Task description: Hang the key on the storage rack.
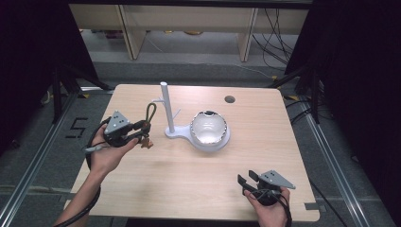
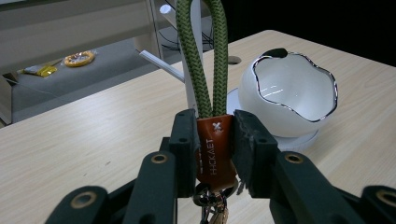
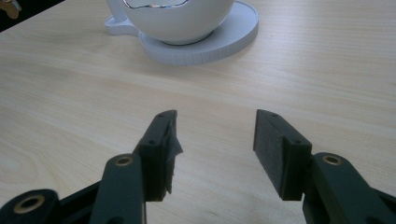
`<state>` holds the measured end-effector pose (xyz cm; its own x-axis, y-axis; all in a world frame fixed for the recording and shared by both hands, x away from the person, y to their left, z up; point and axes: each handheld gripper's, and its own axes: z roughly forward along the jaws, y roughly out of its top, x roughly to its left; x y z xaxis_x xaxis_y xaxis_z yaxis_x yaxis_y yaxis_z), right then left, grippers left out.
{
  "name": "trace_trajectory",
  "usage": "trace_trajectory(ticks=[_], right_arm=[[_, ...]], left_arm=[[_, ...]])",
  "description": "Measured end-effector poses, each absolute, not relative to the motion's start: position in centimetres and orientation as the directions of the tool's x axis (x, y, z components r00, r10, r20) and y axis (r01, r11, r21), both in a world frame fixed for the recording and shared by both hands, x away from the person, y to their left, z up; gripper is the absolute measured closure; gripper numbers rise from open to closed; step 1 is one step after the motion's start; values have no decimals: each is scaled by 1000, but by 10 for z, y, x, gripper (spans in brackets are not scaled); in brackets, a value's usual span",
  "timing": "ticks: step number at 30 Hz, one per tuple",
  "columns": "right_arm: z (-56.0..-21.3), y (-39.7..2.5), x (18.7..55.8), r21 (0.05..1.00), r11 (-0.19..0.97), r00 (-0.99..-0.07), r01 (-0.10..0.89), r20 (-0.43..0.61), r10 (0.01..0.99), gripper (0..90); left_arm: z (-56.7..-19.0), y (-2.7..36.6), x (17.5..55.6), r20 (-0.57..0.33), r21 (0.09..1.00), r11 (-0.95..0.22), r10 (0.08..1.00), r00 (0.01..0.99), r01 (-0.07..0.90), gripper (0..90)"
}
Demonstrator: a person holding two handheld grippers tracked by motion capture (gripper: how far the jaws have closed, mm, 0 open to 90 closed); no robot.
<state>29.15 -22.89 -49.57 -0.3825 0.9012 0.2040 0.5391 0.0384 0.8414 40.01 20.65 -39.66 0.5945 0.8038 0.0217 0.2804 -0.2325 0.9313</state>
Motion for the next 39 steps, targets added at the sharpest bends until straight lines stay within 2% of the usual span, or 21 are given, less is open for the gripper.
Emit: trace_trajectory(ticks=[5,8,16,23,39], right_arm=[[-496,-231,293,851,83,-398,518,155,904,501],[-495,-228,290,833,42,-376,552,204,904,501],[-498,-230,294,851,73,-411,520,175,894,501],[-497,-229,291,838,55,-386,543,192,902,501],[-498,-229,293,844,77,-405,530,173,898,501]], left_arm=[[-393,206,402,19,931,-229,807,590,283,695],[-393,206,403,20,931,-229,807,590,282,696],[-391,206,409,12,931,-223,810,587,289,696],[-390,205,415,9,929,-224,809,587,294,696],[-388,203,425,-2,927,-218,813,583,306,695]])
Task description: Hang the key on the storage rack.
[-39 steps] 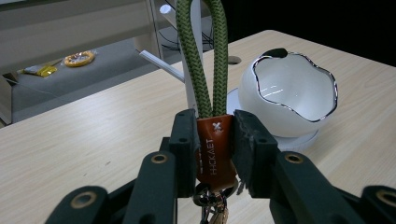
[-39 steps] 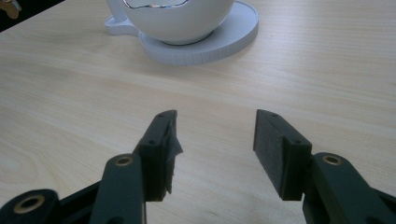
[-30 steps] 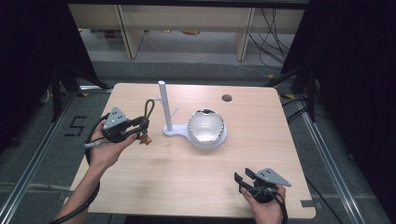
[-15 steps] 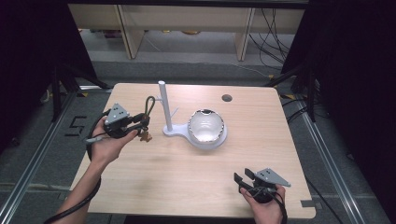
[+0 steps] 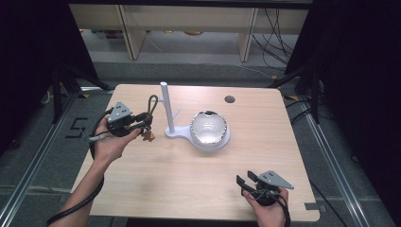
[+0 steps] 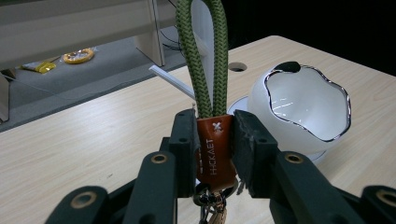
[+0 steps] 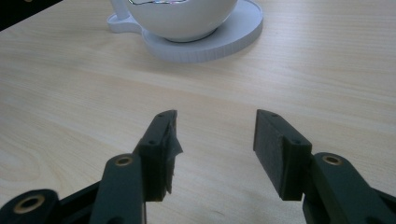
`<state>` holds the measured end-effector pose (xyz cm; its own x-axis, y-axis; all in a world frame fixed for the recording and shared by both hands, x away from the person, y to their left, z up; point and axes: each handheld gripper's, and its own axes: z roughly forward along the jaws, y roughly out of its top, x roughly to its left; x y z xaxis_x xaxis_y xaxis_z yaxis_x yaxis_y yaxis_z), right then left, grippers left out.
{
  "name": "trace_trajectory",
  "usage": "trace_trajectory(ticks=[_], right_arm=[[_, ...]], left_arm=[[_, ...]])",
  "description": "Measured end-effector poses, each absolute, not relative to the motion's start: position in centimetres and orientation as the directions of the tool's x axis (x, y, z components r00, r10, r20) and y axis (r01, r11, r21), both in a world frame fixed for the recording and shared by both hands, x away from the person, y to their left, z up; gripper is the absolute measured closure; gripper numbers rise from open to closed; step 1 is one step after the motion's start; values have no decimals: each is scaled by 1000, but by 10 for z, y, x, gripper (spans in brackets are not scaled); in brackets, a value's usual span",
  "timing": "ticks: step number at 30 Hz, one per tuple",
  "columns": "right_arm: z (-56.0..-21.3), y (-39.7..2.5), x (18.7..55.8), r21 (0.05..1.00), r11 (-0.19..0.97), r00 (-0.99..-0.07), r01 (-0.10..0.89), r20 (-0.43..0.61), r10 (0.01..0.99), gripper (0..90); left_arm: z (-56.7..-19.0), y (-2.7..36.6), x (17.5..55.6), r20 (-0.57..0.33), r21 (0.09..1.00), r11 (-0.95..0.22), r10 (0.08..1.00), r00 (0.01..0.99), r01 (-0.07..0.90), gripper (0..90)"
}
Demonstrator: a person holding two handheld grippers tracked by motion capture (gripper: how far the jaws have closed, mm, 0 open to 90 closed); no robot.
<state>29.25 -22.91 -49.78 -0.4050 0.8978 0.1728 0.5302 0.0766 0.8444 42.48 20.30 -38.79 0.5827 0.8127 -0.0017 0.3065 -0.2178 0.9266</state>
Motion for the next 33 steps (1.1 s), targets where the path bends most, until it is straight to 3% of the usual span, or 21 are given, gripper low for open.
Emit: trace_trajectory(ticks=[33], right_arm=[[-498,-231,293,843,80,-402,533,169,900,501]], left_arm=[[-401,191,444,-57,916,-185,818,572,355,695]])
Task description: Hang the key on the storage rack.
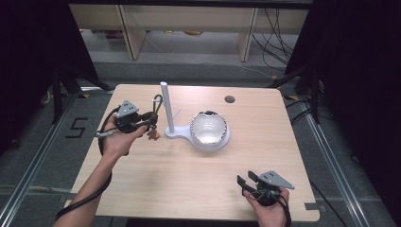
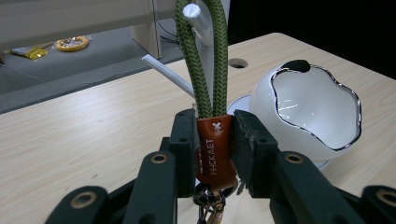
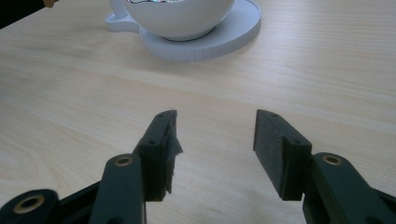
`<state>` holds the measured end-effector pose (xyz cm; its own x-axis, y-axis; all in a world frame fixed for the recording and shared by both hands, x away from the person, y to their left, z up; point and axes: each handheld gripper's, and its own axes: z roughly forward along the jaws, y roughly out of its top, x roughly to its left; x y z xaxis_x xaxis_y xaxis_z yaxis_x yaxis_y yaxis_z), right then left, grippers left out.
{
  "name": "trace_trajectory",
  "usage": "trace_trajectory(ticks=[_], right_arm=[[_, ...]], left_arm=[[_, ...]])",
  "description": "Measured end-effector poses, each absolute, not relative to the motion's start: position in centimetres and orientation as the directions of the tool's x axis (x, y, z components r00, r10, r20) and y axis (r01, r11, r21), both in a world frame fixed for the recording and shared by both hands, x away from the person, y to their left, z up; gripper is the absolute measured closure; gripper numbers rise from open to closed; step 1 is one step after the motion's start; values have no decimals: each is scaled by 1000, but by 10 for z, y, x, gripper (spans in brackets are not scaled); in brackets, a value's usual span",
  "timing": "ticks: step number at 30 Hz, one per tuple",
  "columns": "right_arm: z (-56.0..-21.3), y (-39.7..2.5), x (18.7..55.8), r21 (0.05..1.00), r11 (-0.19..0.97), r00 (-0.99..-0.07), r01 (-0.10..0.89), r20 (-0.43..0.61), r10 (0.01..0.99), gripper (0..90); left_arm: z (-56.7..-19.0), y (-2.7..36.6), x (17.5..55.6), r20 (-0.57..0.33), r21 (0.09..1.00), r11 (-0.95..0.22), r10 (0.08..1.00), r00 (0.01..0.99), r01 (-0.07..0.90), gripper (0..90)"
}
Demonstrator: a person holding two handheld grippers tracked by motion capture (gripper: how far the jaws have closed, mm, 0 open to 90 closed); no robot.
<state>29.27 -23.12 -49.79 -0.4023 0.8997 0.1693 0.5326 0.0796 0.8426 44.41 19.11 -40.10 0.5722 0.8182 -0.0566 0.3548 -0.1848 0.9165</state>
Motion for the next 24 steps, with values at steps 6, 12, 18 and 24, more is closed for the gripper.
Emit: trace_trajectory(ticks=[6,12,18,24], right_arm=[[-499,-230,293,844,73,-406,531,178,896,501],[-498,-230,292,843,77,-403,532,173,899,501],[-498,-230,292,843,76,-403,533,174,898,501],[-498,-230,292,843,78,-403,532,171,899,501]], left_arm=[[-403,189,447,-62,914,-183,817,573,361,694],[-406,188,450,-79,913,-169,819,569,371,693],[-410,186,452,-90,912,-159,822,563,379,691],[-412,185,455,-91,909,-162,822,563,384,689]])
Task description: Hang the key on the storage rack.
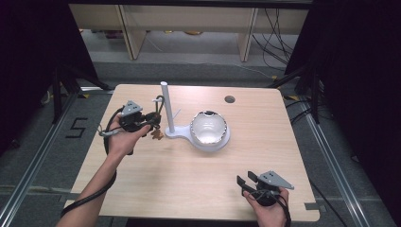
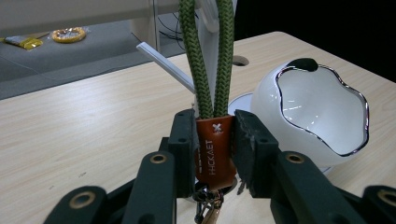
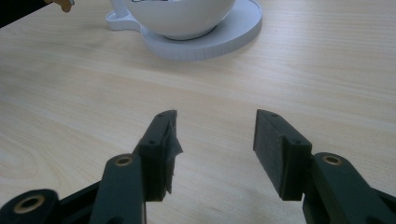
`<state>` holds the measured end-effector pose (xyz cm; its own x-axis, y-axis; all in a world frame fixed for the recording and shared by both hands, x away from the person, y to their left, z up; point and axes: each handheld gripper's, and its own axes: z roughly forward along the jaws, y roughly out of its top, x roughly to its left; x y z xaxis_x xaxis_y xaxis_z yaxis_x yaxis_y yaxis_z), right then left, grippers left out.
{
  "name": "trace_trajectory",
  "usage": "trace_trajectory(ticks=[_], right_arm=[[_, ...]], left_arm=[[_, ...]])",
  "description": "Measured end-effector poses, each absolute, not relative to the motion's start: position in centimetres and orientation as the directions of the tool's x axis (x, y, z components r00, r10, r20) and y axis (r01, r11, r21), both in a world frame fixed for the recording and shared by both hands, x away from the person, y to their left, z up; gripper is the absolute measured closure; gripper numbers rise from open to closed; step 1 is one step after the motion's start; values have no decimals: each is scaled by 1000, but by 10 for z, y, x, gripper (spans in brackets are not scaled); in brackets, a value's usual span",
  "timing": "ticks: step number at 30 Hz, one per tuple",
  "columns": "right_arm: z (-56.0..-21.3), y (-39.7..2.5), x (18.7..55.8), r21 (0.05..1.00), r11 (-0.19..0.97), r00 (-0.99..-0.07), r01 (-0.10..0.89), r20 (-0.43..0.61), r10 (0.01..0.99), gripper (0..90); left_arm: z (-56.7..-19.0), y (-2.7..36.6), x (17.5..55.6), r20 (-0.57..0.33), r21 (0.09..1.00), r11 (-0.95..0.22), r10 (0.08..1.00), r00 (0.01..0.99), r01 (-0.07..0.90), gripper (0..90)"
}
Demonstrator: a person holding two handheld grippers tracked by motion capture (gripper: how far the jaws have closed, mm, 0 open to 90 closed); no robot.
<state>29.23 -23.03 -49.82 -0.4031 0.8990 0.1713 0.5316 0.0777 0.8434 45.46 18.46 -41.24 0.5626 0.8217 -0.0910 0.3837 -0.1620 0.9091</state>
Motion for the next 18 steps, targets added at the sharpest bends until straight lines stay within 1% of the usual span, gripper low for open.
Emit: trace_trajectory(ticks=[3,4,6,7,18], right_arm=[[-498,-230,292,843,78,-403,532,171,899,501],[-498,-228,290,832,56,-385,552,195,902,501],[-498,-230,292,847,90,-406,523,155,901,501],[-499,-230,292,842,78,-404,533,172,898,501],[-499,-230,293,844,68,-417,532,190,889,501]], left_arm=[[-414,183,456,-94,908,-159,825,558,387,688],[-415,183,456,-92,908,-160,825,558,387,687],[-416,182,457,-91,907,-162,825,557,389,686],[-418,181,458,-95,906,-159,827,554,392,684],[-424,178,462,-87,905,-165,831,549,393,667]])
